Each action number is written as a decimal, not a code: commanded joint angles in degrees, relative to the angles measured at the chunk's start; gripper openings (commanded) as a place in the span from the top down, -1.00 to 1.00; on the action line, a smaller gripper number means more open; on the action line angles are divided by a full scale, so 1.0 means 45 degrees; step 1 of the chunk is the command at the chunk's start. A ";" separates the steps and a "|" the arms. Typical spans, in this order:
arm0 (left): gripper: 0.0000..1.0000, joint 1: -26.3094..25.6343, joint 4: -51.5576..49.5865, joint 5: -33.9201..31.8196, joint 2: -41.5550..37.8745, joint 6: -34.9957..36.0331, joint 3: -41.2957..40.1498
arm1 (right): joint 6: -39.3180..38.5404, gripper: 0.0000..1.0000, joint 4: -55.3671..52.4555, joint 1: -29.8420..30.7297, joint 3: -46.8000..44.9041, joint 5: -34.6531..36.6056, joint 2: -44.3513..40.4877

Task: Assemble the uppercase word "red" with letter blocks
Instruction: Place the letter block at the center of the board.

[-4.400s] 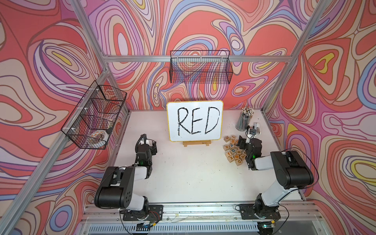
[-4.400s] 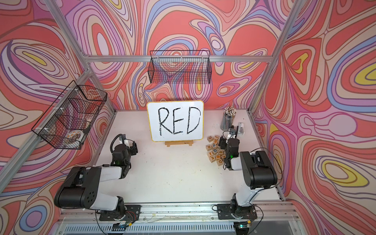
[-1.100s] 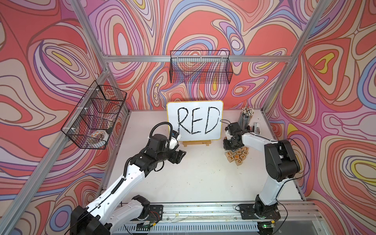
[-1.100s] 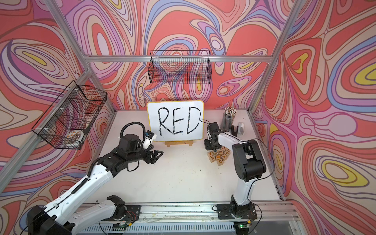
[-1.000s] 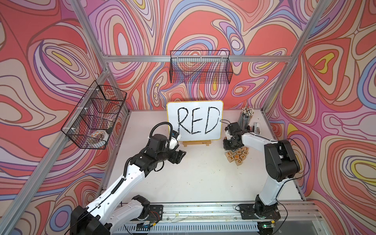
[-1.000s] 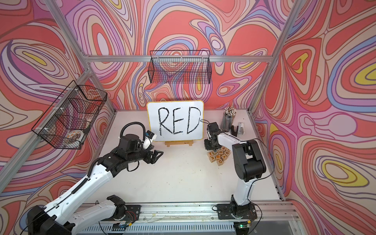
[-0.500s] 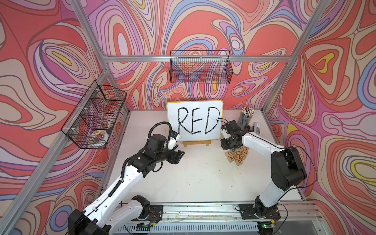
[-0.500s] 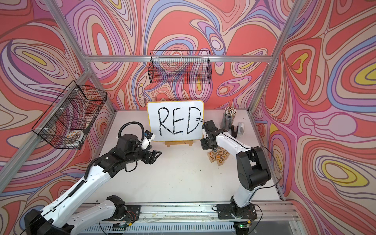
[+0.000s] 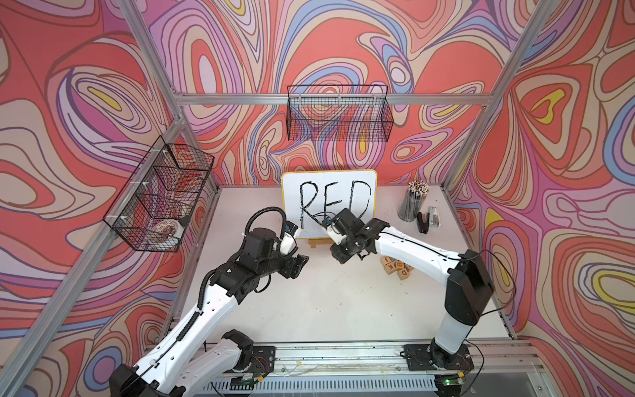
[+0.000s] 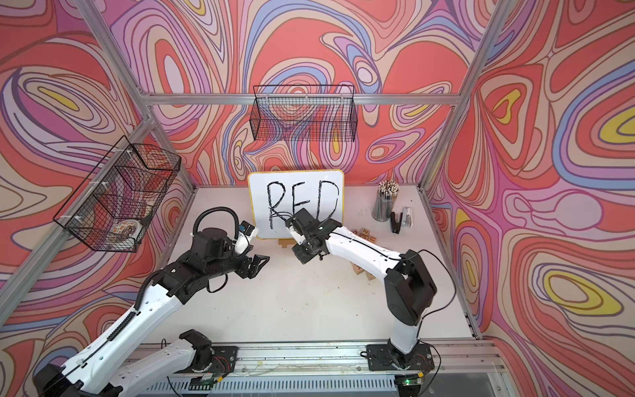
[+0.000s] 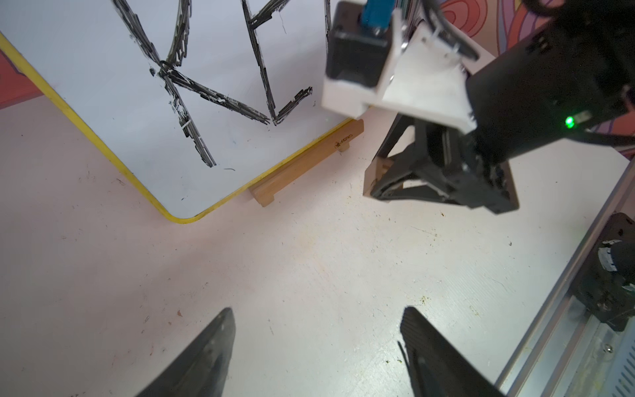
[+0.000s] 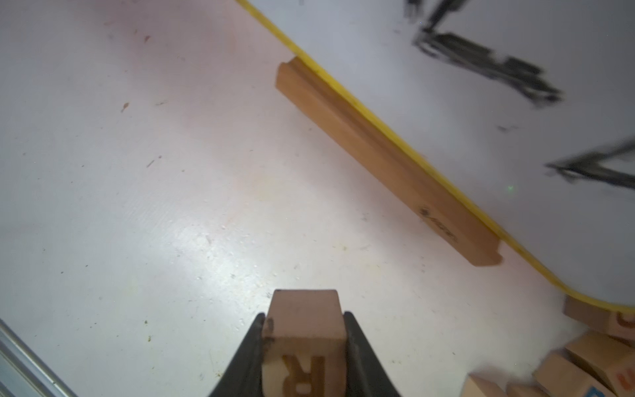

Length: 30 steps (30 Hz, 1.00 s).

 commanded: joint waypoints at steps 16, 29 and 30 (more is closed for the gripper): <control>-0.56 0.0103 -0.3273 -0.1196 -0.3114 -0.1037 -0.0463 | -0.0705 0.71 -0.0400 0.1936 0.2354 -0.0797 0.3856; -0.54 0.0107 -0.3108 -0.0641 -0.3232 -0.1773 -0.1056 | -0.1419 0.72 -0.0811 0.1922 0.3792 -0.0057 0.5018; -0.54 0.0107 -0.3076 -0.0608 -0.3229 -0.1792 -0.1095 | -0.1476 0.72 -0.0844 0.1913 0.3967 0.0018 0.5180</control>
